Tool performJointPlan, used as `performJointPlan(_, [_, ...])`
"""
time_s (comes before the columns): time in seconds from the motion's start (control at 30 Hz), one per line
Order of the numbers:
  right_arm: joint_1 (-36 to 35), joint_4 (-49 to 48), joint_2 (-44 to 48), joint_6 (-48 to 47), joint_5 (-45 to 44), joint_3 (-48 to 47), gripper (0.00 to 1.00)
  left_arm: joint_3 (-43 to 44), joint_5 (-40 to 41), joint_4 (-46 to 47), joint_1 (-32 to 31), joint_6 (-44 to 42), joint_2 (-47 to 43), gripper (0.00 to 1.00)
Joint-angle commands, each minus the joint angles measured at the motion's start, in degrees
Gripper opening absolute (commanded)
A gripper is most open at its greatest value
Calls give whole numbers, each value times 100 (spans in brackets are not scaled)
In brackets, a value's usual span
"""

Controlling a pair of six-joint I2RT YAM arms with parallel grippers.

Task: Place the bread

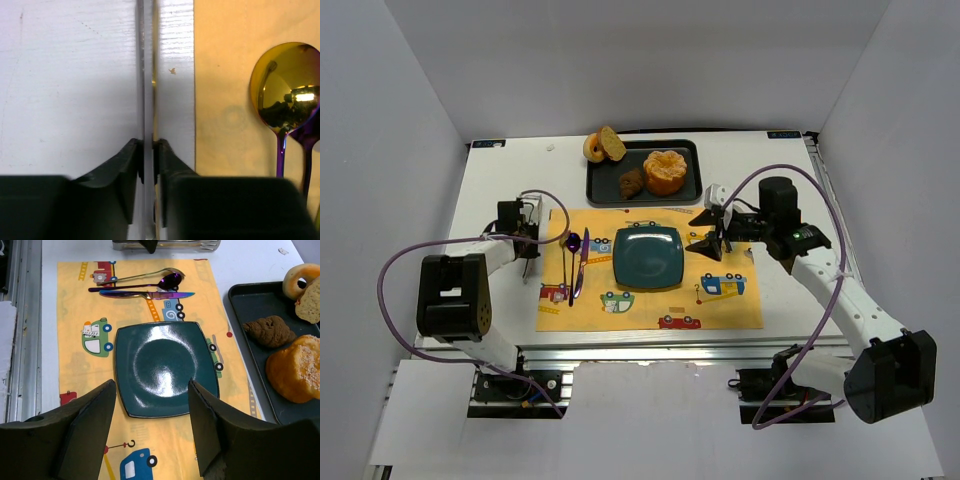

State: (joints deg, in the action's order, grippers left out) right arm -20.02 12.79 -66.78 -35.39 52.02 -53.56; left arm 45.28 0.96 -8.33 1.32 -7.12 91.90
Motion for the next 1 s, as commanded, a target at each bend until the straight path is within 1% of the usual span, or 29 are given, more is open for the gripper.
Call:
performJointPlan(0.0, [104,-48,126,32,207,17,64,-102,334,-244,21,181,156,24])
performJointPlan(0.03, [131,-44,130,23,216,21,64,-76,308,-280,22,239,76,21])
performJointPlan(0.13, [200,-31,117,1,229,30,64,77,116,-485,26,412,-193,4])
performJointPlan(0.17, [227,-31,113,-3,229,30,64,130,37,-533,22,478,-324,1])
performJointPlan(0.3, [327,-91,82,44,216,43,64,488,-865,-510,-26,1186,-776,0])
performJointPlan(0.37, [376,-170,61,109,208,56,64,897,-1165,-417,-291,1559,-845,0])
performJointPlan(0.43, [422,-253,17,235,223,56,64,1288,-1509,-193,-393,2177,-762,0])
performJointPlan(0.57, [494,-363,-12,369,259,51,64,2162,-2037,80,-508,3274,-98,8])
performJointPlan(0.63, [538,-395,14,392,264,78,64,2634,-2139,97,-610,3637,359,10])
performJointPlan(0.73, [594,-441,94,395,264,148,64,3373,-2071,-16,-776,3787,856,19])
performJointPlan(0.87, [663,-488,172,413,273,247,64,4191,-1898,-477,-982,3624,1429,26])
performJointPlan(0.97, [713,-517,197,439,302,290,64,4794,-1714,-881,-1133,3389,1762,29])
